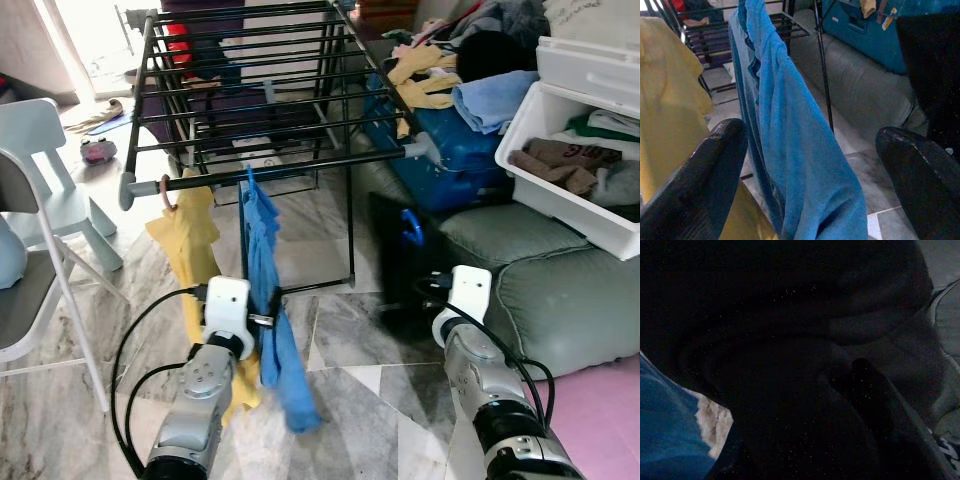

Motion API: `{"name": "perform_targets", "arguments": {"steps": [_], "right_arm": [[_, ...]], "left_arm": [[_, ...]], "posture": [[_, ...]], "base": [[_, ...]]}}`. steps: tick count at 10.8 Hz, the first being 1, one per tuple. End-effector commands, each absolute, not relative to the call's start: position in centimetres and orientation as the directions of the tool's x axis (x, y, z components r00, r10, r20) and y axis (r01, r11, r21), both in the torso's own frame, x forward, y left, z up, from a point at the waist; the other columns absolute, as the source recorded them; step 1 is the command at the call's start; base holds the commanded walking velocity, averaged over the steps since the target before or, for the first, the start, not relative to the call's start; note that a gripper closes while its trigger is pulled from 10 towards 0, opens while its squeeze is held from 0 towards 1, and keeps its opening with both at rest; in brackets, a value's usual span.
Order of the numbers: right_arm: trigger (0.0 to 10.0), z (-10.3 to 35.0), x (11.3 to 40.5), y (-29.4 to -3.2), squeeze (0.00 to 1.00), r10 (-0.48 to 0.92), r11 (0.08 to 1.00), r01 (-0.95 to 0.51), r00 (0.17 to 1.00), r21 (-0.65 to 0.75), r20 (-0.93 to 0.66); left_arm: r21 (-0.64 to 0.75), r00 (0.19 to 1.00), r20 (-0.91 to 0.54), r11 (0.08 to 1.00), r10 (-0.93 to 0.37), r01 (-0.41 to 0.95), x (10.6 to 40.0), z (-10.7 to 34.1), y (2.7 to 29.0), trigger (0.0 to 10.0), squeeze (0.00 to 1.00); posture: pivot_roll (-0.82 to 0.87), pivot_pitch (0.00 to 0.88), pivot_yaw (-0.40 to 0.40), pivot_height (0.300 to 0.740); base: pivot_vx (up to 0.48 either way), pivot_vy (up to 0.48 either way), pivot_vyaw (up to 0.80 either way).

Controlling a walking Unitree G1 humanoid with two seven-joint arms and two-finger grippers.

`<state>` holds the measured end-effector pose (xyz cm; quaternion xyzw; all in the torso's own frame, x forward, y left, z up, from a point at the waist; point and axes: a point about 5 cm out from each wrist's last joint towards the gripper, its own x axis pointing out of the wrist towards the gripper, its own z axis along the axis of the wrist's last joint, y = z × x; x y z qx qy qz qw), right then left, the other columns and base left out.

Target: Hang hanger

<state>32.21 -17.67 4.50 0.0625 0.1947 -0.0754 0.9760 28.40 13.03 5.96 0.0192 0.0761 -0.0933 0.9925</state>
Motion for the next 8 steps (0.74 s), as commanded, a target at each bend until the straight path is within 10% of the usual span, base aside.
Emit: {"name": "perform_targets", "arguments": {"steps": [1,8], "right_arm": [[10.0,6.1,32.9,-17.8,0.0,-0.135,0.978,0.179,0.937,0.111,-0.323],[10.0,8.2,34.7,-18.4,0.0,-0.13,0.973,0.177,0.949,0.145,-0.288]], "left_arm": [[0.023,0.972,-0.146,0.981,-0.187,0.192,28.7,6.2,13.1,10.0,0.0],[0.008,0.971,-0.146,0.981,-0.189,0.192,28.5,6.1,13.3,10.0,0.0]], "posture": [[-0.08,0.0,0.034,0.74],[-0.08,0.0,0.034,0.74]], "base": [[0.0,0.0,0.0],[0.191,0.0,0.0]]}}
